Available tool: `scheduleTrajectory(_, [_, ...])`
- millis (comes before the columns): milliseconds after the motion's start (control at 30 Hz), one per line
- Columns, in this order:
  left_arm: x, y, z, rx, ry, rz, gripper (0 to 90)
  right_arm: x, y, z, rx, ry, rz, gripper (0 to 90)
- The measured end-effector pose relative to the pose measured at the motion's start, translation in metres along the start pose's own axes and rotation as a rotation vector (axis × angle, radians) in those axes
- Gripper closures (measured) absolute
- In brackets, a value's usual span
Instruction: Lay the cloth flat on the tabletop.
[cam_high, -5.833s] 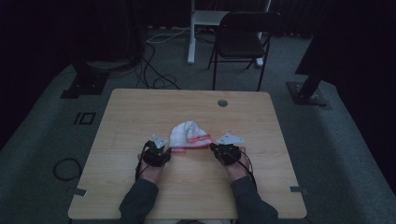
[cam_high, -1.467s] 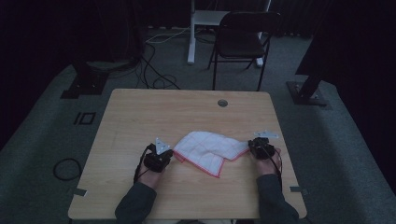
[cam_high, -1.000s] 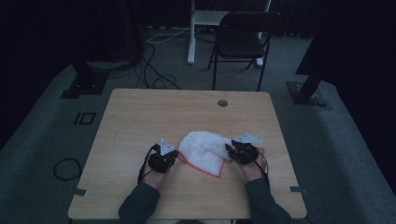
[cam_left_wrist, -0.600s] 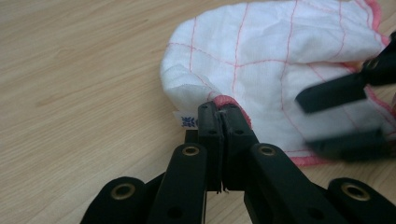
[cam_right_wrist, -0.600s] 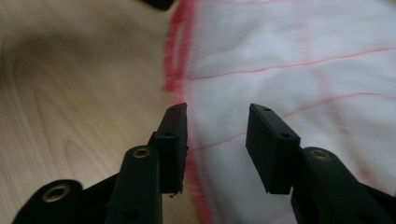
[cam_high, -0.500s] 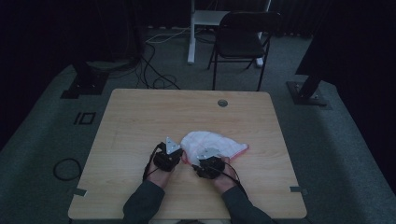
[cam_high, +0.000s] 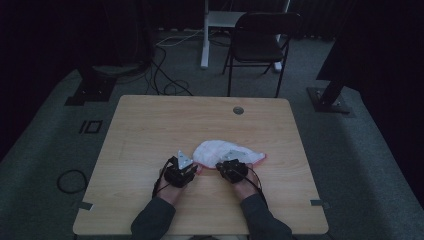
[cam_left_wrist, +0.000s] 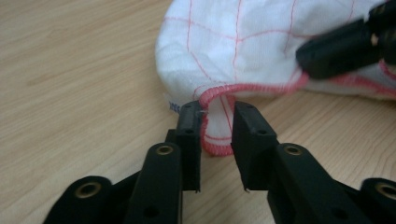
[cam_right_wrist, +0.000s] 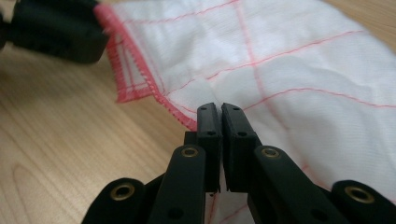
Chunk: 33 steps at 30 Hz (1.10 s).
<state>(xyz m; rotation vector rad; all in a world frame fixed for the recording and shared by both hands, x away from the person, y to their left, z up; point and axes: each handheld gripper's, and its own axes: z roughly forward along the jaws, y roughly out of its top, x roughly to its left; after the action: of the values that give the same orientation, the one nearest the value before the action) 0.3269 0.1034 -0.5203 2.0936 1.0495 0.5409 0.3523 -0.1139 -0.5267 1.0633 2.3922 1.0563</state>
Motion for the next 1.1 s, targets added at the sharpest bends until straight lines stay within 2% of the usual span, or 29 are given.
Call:
scheduleTrajectory(200, [0.004, -0.009, 0.002, 0.026, 0.007, -0.021, 68.5, -0.006, 0.000, -0.003, -0.011, -0.014, 0.029, 87.6])
scheduleTrajectory(300, [0.004, -0.011, 0.004, 0.038, 0.004, -0.026, 65.5, -0.007, 0.001, -0.003, -0.013, -0.017, 0.028, 87.6])
scheduleTrajectory(400, [0.002, -0.012, 0.011, 0.067, -0.012, -0.035, 61.8, -0.009, 0.004, -0.006, -0.023, -0.018, 0.031, 87.6])
scheduleTrajectory(633, [0.002, -0.006, 0.021, 0.085, -0.001, -0.050, 53.6, -0.012, 0.007, -0.014, -0.052, -0.032, 0.037, 87.7])
scheduleTrajectory(800, [0.003, -0.001, 0.027, 0.091, 0.011, -0.061, 51.4, -0.018, 0.008, -0.023, -0.077, -0.051, 0.055, 87.7])
scheduleTrajectory(867, [0.005, 0.002, 0.029, 0.096, 0.021, -0.067, 55.2, -0.021, 0.008, -0.028, -0.093, -0.060, 0.060, 87.8])
scheduleTrajectory(900, [0.005, 0.002, 0.029, 0.096, 0.021, -0.067, 60.3, -0.021, 0.008, -0.028, -0.093, -0.060, 0.060, 87.8])
scheduleTrajectory(1000, [0.012, 0.006, 0.029, 0.109, 0.058, -0.064, 79.2, -0.028, 0.009, -0.038, -0.117, -0.068, 0.075, 87.8])
scheduleTrajectory(1100, [0.016, 0.008, 0.025, 0.082, 0.061, -0.071, 88.3, -0.029, 0.008, -0.041, -0.121, -0.059, 0.074, 87.8])
